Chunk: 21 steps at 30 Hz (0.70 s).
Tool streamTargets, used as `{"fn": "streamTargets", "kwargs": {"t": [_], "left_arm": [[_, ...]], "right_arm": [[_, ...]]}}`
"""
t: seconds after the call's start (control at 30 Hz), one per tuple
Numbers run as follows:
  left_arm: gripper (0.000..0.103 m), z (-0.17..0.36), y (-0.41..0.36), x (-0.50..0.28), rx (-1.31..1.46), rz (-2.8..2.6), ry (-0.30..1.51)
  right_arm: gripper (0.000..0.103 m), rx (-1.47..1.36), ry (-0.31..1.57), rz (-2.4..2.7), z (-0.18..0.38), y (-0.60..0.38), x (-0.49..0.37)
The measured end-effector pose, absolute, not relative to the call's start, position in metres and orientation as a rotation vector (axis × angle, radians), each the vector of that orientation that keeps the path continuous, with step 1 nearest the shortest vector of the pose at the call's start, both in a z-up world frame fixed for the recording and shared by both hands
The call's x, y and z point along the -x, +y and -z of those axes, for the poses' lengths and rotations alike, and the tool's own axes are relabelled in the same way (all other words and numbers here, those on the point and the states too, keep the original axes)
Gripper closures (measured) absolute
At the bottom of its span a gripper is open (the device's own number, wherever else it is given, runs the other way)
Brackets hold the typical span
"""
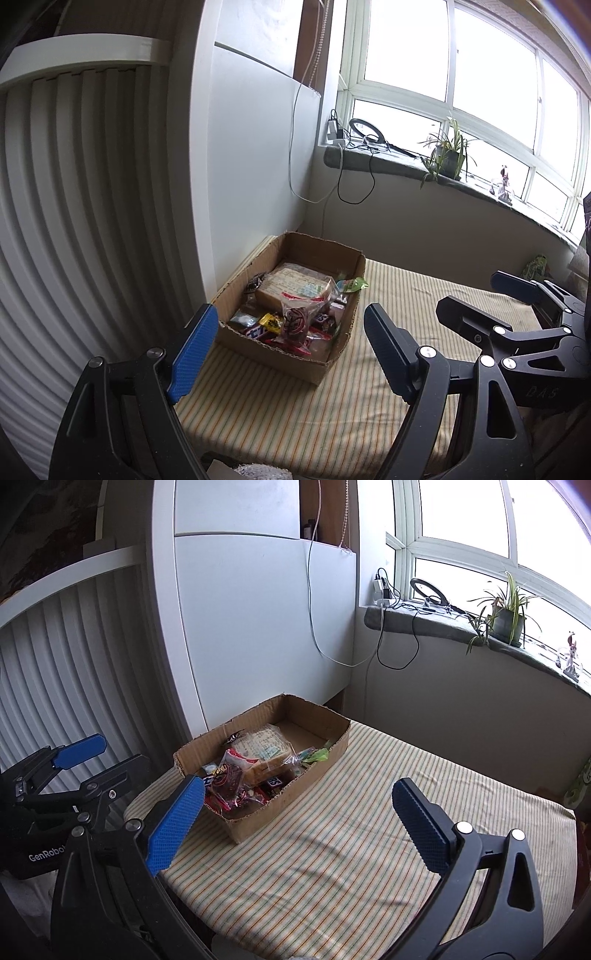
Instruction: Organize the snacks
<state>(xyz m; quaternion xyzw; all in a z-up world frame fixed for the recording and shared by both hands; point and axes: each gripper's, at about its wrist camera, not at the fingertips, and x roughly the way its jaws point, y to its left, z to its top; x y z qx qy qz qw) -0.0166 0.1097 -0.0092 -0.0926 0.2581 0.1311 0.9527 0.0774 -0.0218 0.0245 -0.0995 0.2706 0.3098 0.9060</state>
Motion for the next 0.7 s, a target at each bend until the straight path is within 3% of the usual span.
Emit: {"fn": "streamTargets", "kwargs": {"t": [0.7], "left_arm": [[0.022,0.0082,0.1063,0.0172,0.195,-0.27,0.522]], "right_arm": [[0.0,0.193,0.569,-0.639,-0.0237,-0.0214,-0.0811]]}}
